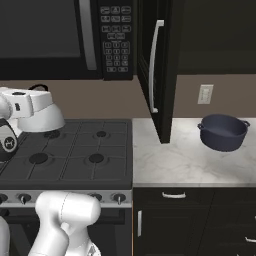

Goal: Pick the kettle from the cabinet and place it on a stove burner. Then pick the pot from the counter and place it on another stove burner. Finally, turn both burners on.

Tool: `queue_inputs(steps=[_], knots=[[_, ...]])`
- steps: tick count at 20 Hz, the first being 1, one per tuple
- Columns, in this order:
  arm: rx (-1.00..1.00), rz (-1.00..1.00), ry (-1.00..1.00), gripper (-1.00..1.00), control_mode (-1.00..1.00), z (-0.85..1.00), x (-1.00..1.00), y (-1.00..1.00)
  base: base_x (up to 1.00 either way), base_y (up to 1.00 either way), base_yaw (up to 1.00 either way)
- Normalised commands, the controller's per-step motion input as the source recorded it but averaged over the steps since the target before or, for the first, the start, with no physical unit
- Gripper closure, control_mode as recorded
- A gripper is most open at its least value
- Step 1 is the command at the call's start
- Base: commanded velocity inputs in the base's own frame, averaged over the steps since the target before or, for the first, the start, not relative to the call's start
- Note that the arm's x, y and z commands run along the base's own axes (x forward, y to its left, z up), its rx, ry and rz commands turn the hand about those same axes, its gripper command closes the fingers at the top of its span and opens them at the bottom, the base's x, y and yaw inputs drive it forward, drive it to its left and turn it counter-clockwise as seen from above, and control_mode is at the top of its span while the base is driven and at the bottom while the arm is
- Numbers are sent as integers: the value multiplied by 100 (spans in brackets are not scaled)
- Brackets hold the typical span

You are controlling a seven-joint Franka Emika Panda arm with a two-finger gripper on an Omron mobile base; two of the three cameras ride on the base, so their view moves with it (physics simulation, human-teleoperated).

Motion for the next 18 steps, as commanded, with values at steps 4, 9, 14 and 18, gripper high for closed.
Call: queue_inputs(steps=[4,9,14,18], knots=[[1,0,0,100,-100,-12,10,0,0,0,0],[0,0,5,100,-100,-28,3,0,0,0,0],[0,0,11,100,-100,-40,0,0,0,0,0],[0,0,11,100,-100,-30,1,0,0,0,0]])
